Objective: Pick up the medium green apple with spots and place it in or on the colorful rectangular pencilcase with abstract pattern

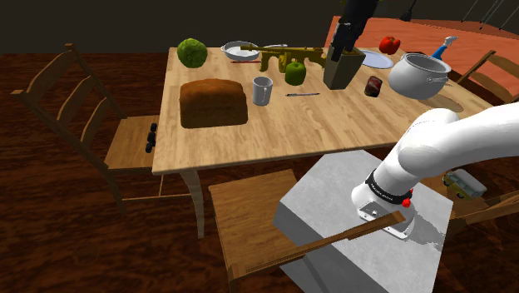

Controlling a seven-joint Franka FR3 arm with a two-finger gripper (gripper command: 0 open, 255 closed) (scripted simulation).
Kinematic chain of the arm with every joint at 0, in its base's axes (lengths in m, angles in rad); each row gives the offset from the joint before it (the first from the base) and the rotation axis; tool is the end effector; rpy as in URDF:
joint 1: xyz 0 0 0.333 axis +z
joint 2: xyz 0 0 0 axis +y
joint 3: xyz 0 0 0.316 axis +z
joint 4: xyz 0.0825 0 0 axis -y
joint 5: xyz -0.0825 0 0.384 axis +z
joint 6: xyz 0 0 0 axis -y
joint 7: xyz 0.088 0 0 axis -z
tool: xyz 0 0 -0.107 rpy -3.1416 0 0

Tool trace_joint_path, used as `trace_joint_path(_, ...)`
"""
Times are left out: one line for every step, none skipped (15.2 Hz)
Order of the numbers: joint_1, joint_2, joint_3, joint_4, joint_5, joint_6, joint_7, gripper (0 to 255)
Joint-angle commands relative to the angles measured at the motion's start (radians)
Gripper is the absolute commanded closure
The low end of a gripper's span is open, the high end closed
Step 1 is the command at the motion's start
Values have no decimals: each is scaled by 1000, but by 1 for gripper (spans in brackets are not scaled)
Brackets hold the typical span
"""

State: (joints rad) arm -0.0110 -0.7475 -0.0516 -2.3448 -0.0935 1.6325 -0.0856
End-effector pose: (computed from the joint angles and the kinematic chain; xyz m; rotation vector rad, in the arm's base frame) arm 0.3223 -0.0342 0.5890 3.0801 0.0621 0.0471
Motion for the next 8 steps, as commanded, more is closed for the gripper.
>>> trace_joint_path(0,0,0,0,0,0,0,0)
trace_joint_path(-9,43,-3,18,5,19,22,0)
trace_joint_path(-17,85,-6,38,10,37,43,0)
trace_joint_path(-25,127,-9,59,15,54,63,0)
trace_joint_path(-33,169,-13,80,20,70,83,0)
trace_joint_path(-41,211,-17,103,25,84,103,0)
trace_joint_path(-48,252,-22,127,31,97,122,0)
trace_joint_path(-55,293,-27,151,36,109,141,0)
